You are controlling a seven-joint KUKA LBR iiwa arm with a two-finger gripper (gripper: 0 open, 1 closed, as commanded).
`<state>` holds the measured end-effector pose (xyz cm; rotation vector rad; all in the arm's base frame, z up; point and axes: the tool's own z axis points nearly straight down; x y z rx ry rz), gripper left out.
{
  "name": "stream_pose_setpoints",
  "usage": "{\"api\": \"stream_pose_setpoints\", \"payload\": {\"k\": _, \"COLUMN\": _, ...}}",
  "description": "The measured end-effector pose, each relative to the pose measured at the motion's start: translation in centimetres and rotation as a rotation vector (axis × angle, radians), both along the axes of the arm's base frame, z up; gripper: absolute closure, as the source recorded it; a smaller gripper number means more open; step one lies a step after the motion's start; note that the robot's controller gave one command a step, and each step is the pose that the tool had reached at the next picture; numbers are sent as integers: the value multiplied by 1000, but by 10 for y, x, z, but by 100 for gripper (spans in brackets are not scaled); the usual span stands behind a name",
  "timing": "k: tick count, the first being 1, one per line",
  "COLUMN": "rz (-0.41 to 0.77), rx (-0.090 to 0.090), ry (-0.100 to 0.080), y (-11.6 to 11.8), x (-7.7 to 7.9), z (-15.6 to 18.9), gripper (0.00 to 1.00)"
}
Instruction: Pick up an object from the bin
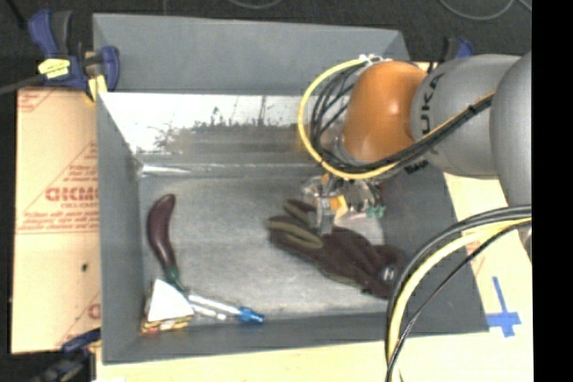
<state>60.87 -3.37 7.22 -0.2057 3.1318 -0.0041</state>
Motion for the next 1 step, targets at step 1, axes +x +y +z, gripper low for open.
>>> {"api": "stream_pose_setpoints", "payload": {"k": 1, "rz": -5, "rx": -1, "ry": -12, "y": 2, "x": 17, "z": 177, "gripper": 100}}
